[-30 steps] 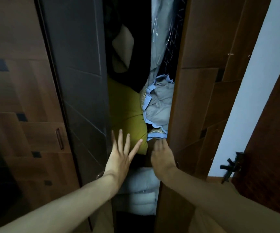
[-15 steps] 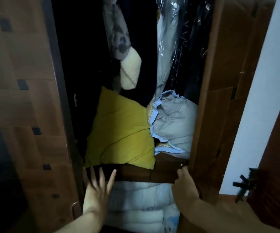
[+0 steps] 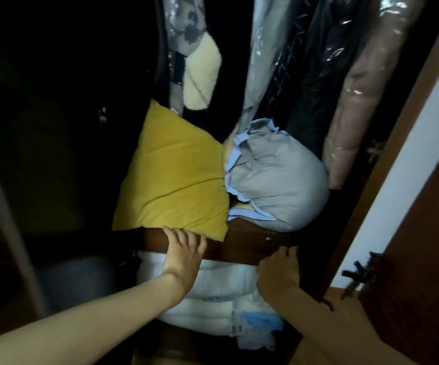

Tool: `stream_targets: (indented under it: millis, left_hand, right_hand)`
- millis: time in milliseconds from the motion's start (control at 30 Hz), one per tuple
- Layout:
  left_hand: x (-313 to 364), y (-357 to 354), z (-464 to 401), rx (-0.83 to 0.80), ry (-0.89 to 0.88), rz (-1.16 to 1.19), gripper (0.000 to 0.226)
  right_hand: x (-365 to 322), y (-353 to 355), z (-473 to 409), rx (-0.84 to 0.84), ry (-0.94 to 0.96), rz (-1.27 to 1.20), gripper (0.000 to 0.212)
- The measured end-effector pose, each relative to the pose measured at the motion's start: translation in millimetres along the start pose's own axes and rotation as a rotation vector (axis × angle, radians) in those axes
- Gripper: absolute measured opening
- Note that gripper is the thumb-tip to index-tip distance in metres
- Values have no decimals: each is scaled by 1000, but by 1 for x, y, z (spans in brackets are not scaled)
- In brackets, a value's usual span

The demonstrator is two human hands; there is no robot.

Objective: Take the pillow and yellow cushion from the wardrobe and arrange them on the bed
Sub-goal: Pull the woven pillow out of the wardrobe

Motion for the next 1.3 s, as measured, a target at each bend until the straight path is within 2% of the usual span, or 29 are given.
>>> stream_targets:
  millis: [33, 67, 100, 167, 233, 367, 500, 667, 800, 867, 1000, 1067, 1167, 1300]
  left_hand:
    - [-48, 39, 1, 43, 73, -118, 71]
    - [-66, 56, -11, 107, 233, -9, 72]
    - [-57, 57, -12, 152, 286, -77, 72]
    - [-50, 80, -37, 243, 157, -106, 75]
    - [-40, 97, -48, 359, 115, -84, 78]
    - [-60, 131, -80, 524, 76, 36, 84]
    - [-71, 152, -101, 649, -23, 116, 88]
    - [-81, 168, -124, 706, -62, 135, 80]
    - [-91, 176, -147, 675, -46, 146, 79]
    - [-94, 179, -159, 687, -45, 148, 80]
    - [-101, 187, -189, 726, -42, 176, 83]
    - [-104, 194, -209, 728, -26, 195, 87]
    - [-107, 207, -248, 709, -11, 169, 100]
    - [-111, 219, -306, 613, -54, 123, 118]
  right_hand:
    - [10, -3, 0, 6, -34, -11, 47]
    - [19, -9, 2, -13, -73, -2, 48]
    - [30, -16, 4, -20, -112, -10, 48]
    - [45, -29, 9, -82, -184, 39, 49]
    - [56, -34, 13, -134, -208, 82, 49]
    - [71, -48, 18, -165, -250, 132, 58]
    - [84, -69, 27, -229, -291, 80, 63]
    - [89, -82, 33, -388, -423, -42, 66]
    - [95, -75, 7, -488, -564, -206, 65]
    - [101, -60, -19, -370, -576, -322, 66]
    - [121, -9, -90, 231, -376, -412, 67]
    - [135, 8, -127, 406, -337, -454, 68]
    - [157, 21, -189, 520, -348, -583, 85]
    - [179, 23, -272, 563, -299, -723, 101]
Point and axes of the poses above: each hand's wrist, its own z-axis away from the middle knuckle, its own y-axis out of the back of the hand, x = y × z, the point moved 6 cm from there along -z, towards the middle knuckle, and after that the axes turned 2 degrees about y, right-handed, at the moved point
